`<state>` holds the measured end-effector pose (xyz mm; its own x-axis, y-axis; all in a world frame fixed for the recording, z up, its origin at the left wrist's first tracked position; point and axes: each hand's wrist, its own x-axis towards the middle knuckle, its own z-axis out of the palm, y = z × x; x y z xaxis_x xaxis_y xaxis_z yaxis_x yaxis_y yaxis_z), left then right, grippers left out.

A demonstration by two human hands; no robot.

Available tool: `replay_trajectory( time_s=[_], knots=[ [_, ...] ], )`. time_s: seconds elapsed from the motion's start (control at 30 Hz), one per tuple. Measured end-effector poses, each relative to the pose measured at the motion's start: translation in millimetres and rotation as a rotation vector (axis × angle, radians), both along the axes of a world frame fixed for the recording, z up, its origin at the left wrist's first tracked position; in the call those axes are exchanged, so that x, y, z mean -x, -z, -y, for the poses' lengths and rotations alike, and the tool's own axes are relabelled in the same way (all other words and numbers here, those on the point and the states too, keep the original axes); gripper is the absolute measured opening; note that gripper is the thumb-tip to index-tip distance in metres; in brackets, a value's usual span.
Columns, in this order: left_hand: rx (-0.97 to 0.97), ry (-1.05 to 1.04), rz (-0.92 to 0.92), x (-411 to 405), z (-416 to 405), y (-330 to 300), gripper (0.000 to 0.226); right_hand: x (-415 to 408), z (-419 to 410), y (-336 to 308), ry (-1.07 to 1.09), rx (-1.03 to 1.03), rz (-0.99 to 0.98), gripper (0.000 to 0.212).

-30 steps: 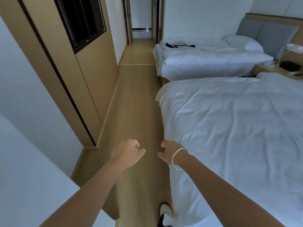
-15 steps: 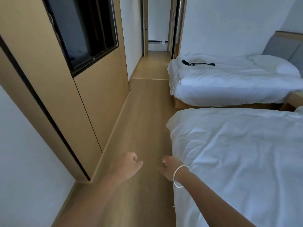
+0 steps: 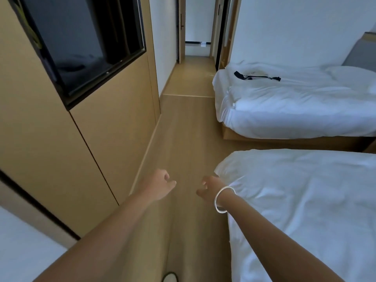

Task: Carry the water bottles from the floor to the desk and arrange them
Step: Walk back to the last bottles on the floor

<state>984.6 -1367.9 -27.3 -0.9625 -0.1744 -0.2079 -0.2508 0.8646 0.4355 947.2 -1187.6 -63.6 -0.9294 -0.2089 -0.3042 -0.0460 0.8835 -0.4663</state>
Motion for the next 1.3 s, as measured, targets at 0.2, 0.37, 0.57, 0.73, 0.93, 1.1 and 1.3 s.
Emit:
replay_trajectory(
  time_s=[0.2, 0.37, 0.57, 0.73, 0.93, 1.1, 1.3],
  knots=[
    [0.02, 0.014, -0.003, 116, 58, -8, 0.025, 113, 43, -6, 0.041, 0.026, -0.009, 0.038],
    [0.018, 0.02, 0.039, 195, 78, 13, 0.026, 195, 57, -2, 0.09, 0.058, -0.014, 0.04],
    [0.006, 0.033, 0.087, 311, 85, 32, 0.021, 307, 65, 8, 0.085, 0.062, -0.004, 0.042],
    [-0.005, 0.003, 0.029, 443, 79, 25, 0.023, 429, 57, 2, 0.071, 0.056, -0.021, 0.042],
    [-0.002, -0.009, -0.006, 589, 63, 8, 0.027, 583, 44, -22, 0.053, 0.04, -0.053, 0.042],
    [-0.055, -0.02, 0.002, 675, 64, 8, 0.031, 673, 50, -24, 0.009, 0.018, -0.033, 0.042],
    [-0.06, -0.033, 0.005, 782, 85, 12, 0.03, 776, 67, -21, 0.008, 0.017, -0.03, 0.042]
  ],
)
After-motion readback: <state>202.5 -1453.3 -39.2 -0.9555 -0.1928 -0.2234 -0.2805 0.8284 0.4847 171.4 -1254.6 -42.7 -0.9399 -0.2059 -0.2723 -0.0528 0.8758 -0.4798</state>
